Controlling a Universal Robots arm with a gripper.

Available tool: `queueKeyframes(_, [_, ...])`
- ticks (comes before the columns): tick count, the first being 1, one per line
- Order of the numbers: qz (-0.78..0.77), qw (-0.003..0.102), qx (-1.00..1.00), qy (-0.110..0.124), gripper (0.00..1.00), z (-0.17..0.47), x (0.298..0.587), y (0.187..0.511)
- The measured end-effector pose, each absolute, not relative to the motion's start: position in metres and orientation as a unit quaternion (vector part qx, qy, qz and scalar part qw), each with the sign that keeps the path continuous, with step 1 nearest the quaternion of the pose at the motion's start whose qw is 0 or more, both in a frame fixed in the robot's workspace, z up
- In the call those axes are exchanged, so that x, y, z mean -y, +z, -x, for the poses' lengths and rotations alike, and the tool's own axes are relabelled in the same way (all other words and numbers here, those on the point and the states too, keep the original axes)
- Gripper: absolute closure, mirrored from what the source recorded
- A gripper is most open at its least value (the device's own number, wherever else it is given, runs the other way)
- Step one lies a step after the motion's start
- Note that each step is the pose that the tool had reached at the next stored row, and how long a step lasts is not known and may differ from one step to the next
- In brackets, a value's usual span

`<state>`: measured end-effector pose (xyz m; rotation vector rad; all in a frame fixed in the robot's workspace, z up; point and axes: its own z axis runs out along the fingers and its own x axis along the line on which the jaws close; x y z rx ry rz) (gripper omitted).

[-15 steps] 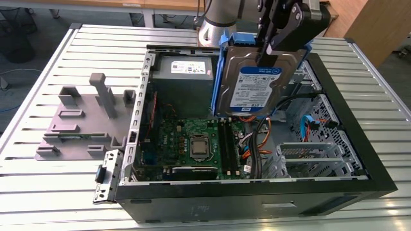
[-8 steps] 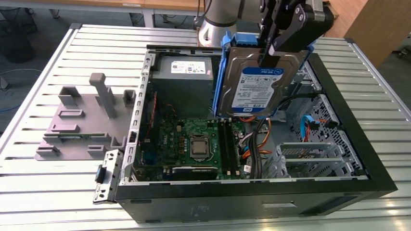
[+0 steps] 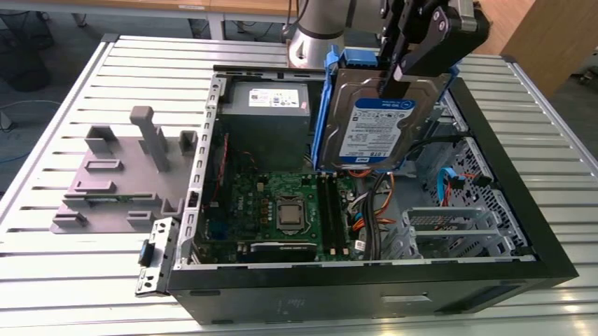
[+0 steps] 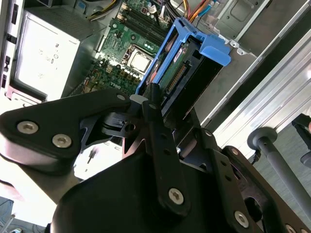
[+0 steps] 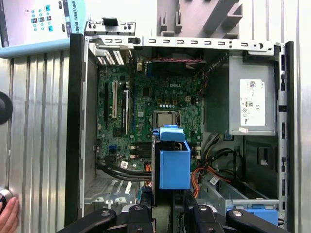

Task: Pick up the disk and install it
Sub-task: 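Pick up the disk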

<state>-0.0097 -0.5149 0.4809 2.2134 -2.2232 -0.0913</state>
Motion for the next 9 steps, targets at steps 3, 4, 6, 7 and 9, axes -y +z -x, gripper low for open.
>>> queueKeyframes(3, [-0.705,0.002,0.708,-0.029,0.65,0.009,0.5149,0.4809])
queueKeyframes(4, [-0.705,0.002,0.708,-0.029,0.65,0.0086,0.5148,0.4809])
queueKeyframes(6, [-0.705,0.002,0.708,-0.029,0.65,0.0083,0.5149,0.4808])
queueKeyframes(7, [-0.705,0.002,0.708,-0.029,0.65,0.0083,0.5148,0.4809])
queueKeyframes(9, [-0.705,0.002,0.708,-0.029,0.65,0.0083,0.5148,0.4809])
